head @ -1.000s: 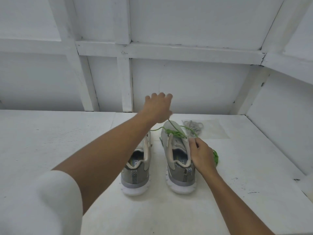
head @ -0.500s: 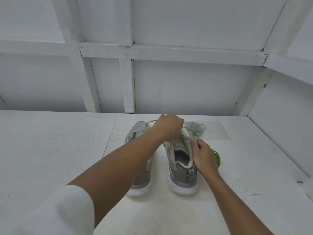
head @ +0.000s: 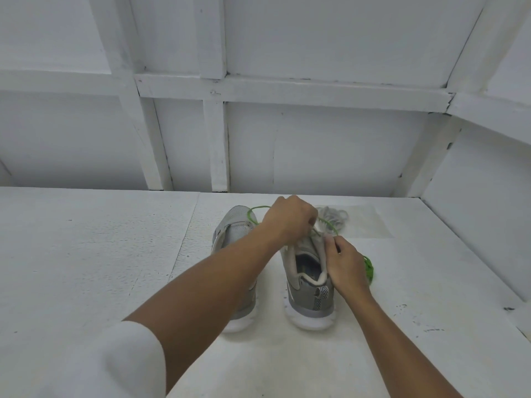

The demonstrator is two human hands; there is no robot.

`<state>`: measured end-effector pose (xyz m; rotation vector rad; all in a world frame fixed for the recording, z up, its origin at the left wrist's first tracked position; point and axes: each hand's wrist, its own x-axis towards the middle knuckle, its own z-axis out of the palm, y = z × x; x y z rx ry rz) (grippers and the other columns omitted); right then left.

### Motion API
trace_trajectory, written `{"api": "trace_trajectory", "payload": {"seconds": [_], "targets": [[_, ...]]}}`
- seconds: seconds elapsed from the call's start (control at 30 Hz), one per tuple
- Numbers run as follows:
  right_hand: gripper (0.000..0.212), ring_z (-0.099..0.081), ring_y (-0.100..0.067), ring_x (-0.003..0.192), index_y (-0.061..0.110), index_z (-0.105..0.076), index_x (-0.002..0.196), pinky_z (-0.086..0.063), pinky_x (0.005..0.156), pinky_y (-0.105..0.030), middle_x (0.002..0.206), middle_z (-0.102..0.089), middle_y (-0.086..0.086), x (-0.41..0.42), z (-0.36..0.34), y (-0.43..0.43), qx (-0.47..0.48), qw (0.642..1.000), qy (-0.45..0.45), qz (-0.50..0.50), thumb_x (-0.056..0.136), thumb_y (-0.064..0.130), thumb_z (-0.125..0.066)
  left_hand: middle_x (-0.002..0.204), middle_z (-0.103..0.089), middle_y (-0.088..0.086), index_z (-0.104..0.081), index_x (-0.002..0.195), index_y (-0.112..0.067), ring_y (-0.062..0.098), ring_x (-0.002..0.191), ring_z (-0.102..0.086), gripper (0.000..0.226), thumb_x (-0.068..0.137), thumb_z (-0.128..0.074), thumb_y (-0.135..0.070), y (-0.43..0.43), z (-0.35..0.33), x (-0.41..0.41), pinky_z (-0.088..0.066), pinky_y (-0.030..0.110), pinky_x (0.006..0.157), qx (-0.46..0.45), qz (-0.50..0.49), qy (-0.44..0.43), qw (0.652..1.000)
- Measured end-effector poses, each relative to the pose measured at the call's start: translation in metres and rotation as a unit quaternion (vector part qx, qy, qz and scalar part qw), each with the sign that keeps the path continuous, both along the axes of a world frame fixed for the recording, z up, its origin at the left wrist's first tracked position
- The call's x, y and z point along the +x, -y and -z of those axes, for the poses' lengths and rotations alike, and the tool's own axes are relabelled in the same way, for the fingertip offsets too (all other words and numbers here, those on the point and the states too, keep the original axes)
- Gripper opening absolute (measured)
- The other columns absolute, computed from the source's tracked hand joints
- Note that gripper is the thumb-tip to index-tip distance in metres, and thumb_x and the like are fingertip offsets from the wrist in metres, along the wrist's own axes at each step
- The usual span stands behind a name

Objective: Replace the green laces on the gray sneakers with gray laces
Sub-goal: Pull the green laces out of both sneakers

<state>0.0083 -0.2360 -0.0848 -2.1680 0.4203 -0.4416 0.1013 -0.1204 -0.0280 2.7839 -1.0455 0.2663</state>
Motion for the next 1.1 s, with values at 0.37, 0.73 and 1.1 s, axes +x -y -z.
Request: {"api": "trace_trajectory", "payload": {"seconds": [0.37, 0.73, 1.1], "targets": [[0.040, -0.042, -0.010, 0.059, 0.005, -0.051, 0.073, -0.031, 0.052, -0.022, 0.066, -0.052, -0.003, -0.001, 0.002, 0.001, 0.004, 1.000, 0.007, -0.005, 0.101, 0.032, -0.041, 0.099, -0.064, 0.006, -0.065, 0.092, -0.012, 0.026, 0.090, -0.060, 0.012, 0.088, -0.054, -0.010, -0.053, -0.068, 0.039, -0.050, 0.037, 0.078, -0.235, -0.162, 0.045, 0.957], [0.041, -0.042, -0.011, 0.058, 0.006, -0.048, 0.071, -0.031, 0.053, -0.025, 0.065, -0.051, -0.003, 0.000, 0.002, 0.001, 0.005, 1.000, 0.004, -0.004, 0.101, 0.033, -0.041, 0.119, -0.063, 0.005, -0.060, 0.126, -0.023, 0.028, 0.105, -0.063, 0.041, 0.087, -0.055, -0.015, -0.047, -0.039, 0.009, -0.049, 0.035, 0.088, -0.040, -0.159, 0.000, 0.986], [0.040, -0.043, -0.012, 0.059, 0.006, -0.049, 0.073, -0.033, 0.054, -0.026, 0.066, -0.053, -0.003, 0.000, 0.004, 0.002, 0.006, 1.000, 0.007, -0.001, 0.101, 0.033, -0.042, 0.113, -0.057, 0.006, -0.056, 0.114, -0.016, 0.026, 0.115, -0.046, 0.024, 0.090, -0.052, -0.022, -0.031, 0.003, -0.010, -0.024, 0.047, 0.104, 0.257, -0.135, -0.035, 0.956]]}}
